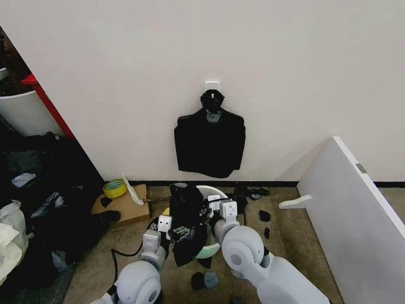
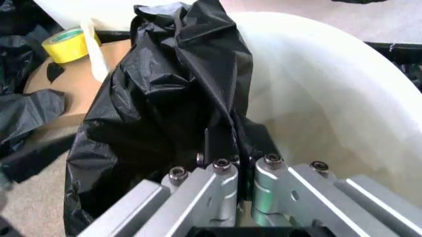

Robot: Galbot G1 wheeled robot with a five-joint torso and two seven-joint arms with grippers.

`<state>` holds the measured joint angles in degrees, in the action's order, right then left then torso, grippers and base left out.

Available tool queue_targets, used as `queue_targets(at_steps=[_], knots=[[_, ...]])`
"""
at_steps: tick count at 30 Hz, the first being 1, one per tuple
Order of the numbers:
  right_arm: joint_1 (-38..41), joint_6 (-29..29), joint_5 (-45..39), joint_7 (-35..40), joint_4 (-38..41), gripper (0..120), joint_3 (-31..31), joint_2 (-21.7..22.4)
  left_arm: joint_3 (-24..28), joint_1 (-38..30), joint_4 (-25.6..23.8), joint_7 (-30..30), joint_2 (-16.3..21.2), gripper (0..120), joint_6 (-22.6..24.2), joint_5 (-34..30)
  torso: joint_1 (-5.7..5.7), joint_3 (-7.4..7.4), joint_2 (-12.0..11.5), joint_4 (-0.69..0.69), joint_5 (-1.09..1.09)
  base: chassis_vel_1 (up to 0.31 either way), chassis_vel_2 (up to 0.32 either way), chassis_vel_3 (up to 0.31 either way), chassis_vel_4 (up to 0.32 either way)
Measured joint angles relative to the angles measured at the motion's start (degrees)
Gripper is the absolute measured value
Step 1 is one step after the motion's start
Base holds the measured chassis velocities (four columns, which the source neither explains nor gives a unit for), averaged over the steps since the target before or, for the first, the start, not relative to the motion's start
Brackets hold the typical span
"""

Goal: Place the garbage bag over the trash bin.

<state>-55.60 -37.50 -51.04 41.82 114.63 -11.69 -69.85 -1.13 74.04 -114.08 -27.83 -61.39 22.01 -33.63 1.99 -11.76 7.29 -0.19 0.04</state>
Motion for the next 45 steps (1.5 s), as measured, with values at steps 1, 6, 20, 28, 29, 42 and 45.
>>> queue_targets(at_steps=[1,6,20,28,29,42,45], knots=[[-0.03,0.01,-0.1,0.04,0.09,0,0.09,-0.02,0.09,-0.41,0.52,-0.75,-0.46,98,0.45,-1.17,0.0,0.0,0.0,0.0,0.0,0.0,0.0,0.0,0.0],[-0.19,0.01,-0.16,0.12,0.24,0,0.14,-0.37,0.03,-1.43,1.65,-2.66,-1.15,88,1.42,-3.55,0.0,0.0,0.0,0.0,0.0,0.0,0.0,0.0,0.0],[-0.63,-0.08,-0.14,0.12,0.88,0,-0.19,-0.19,-1.53,-2.63,3.77,-4.41,-4.08,36,1.35,-6.75,0.0,0.0,0.0,0.0,0.0,0.0,0.0,0.0,0.0],[-0.89,-0.11,-0.14,0.07,1.15,0,-0.21,0.01,-2.2,-2.71,3.83,-5.51,-4.48,7,1.39,-8.28,0.0,0.0,0.0,0.0,-0.01,0.0,0.0,0.0,0.0],[-0.89,-0.11,-0.14,0.07,1.15,0,-0.21,0.01,-2.2,-2.71,3.83,-5.51,-4.48,7,1.39,-8.28,0.0,0.0,0.0,0.0,-0.01,0.0,0.0,0.0,0.0],[-1.93,-0.15,0.46,-0.3,3.42,0,0.52,1.2,-5.76,-1.66,3.81,-6.63,-5.34,3,-2.54,-8.28,0.0,0.0,-0.02,0.0,-0.01,0.0,0.0,0.0,0.0],[-2.33,-0.1,-0.33,-0.29,5.1,0,1.36,2.29,-8.16,-0.59,2.8,-7.05,-5.45,3,-4.52,-8.54,0.0,0.0,-0.02,0.01,0.01,0.0,0.0,0.0,0.0]])
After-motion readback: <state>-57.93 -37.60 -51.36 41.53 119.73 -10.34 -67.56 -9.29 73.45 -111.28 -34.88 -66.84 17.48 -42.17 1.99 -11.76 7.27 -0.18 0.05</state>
